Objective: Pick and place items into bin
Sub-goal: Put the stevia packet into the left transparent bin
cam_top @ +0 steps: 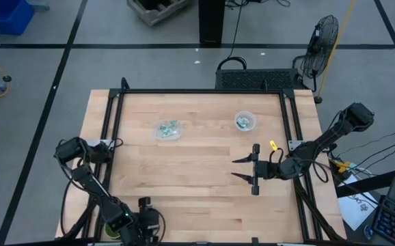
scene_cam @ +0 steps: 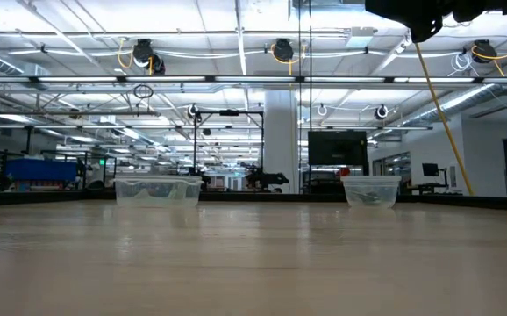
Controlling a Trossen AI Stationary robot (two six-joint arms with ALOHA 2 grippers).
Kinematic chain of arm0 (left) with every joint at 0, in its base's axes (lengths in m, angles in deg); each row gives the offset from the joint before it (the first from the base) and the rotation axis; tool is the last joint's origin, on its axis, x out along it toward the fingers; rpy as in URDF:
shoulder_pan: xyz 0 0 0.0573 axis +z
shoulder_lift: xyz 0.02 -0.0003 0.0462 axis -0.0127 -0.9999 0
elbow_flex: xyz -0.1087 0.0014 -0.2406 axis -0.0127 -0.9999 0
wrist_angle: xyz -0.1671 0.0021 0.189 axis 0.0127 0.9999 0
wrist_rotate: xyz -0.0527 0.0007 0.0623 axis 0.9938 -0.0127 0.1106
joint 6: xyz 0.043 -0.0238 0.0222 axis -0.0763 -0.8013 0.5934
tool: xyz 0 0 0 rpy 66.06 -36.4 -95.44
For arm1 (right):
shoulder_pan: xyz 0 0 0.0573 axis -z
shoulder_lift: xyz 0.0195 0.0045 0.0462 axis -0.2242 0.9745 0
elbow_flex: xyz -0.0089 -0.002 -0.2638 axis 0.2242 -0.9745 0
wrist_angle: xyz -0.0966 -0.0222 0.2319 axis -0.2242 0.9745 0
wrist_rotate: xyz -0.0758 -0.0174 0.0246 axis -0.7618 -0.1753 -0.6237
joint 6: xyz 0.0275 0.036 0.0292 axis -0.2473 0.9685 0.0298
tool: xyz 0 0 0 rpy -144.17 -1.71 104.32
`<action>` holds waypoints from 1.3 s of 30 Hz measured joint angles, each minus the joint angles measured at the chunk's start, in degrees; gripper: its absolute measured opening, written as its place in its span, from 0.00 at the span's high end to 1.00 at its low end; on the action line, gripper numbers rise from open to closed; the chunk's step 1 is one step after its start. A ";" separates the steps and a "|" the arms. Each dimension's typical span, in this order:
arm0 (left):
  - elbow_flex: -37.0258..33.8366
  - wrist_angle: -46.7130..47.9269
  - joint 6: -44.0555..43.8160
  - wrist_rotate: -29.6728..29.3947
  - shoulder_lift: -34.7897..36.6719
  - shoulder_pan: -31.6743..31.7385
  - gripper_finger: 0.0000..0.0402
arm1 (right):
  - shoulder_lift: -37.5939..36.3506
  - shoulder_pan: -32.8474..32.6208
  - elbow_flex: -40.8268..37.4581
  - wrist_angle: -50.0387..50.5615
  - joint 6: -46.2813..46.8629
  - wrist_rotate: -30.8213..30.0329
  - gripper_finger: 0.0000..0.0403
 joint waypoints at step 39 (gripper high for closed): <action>-1.78 0.75 -0.92 0.58 -3.76 3.35 0.71 | 0.00 0.00 0.00 0.26 0.02 0.00 0.53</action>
